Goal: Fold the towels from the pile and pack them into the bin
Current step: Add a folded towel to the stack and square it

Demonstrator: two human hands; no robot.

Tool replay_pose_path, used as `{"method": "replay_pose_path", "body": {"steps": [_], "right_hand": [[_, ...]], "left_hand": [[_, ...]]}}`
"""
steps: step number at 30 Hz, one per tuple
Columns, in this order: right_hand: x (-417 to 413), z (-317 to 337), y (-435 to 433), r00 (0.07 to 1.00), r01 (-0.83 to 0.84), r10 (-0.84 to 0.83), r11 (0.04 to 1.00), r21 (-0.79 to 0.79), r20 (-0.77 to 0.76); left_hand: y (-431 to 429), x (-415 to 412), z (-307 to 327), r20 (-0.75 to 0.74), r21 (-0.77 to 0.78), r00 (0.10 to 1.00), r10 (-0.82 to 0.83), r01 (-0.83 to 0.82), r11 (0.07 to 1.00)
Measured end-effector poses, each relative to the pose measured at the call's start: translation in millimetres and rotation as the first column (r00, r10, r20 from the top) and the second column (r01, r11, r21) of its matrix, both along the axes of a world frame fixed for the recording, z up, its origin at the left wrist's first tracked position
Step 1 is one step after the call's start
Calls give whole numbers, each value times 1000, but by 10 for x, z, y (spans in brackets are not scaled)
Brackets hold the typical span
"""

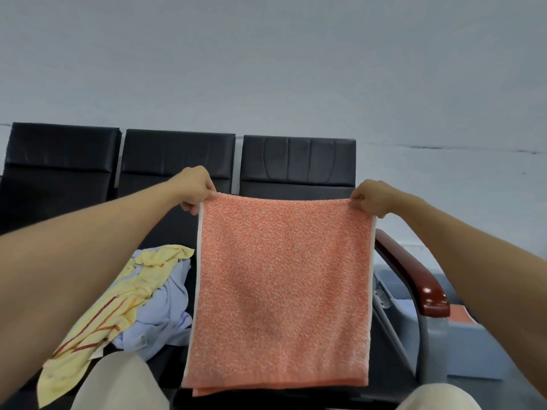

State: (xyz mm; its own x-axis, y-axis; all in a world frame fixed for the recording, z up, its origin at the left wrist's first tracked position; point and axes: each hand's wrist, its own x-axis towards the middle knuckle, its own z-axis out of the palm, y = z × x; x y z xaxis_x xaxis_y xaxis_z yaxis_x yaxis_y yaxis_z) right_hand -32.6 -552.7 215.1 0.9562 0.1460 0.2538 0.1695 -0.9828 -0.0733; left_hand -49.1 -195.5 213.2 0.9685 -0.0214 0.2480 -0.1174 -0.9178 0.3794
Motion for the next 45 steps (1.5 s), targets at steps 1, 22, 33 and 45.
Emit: {"method": "replay_pose_path", "body": {"steps": [1,22,33,45], "right_hand": [[87,-108,-9,1000,-5,5,1000,4,6],[287,-2571,-291,995,-31,61,946,322,-84],[165,-2611,-396,895,-203,285,945,256,-344],[79,-2754,-350,735,-192,262,965,179,-625]], "left_hand": [[-16,90,-126,-20,-84,1000,6,-7,996],[-111,291,-2873,40,-286,996,-80,88,954],[-13,262,-2813,-49,-7,953,-299,299,954],[40,204,-2968,-392,12,873,-289,319,948]]}}
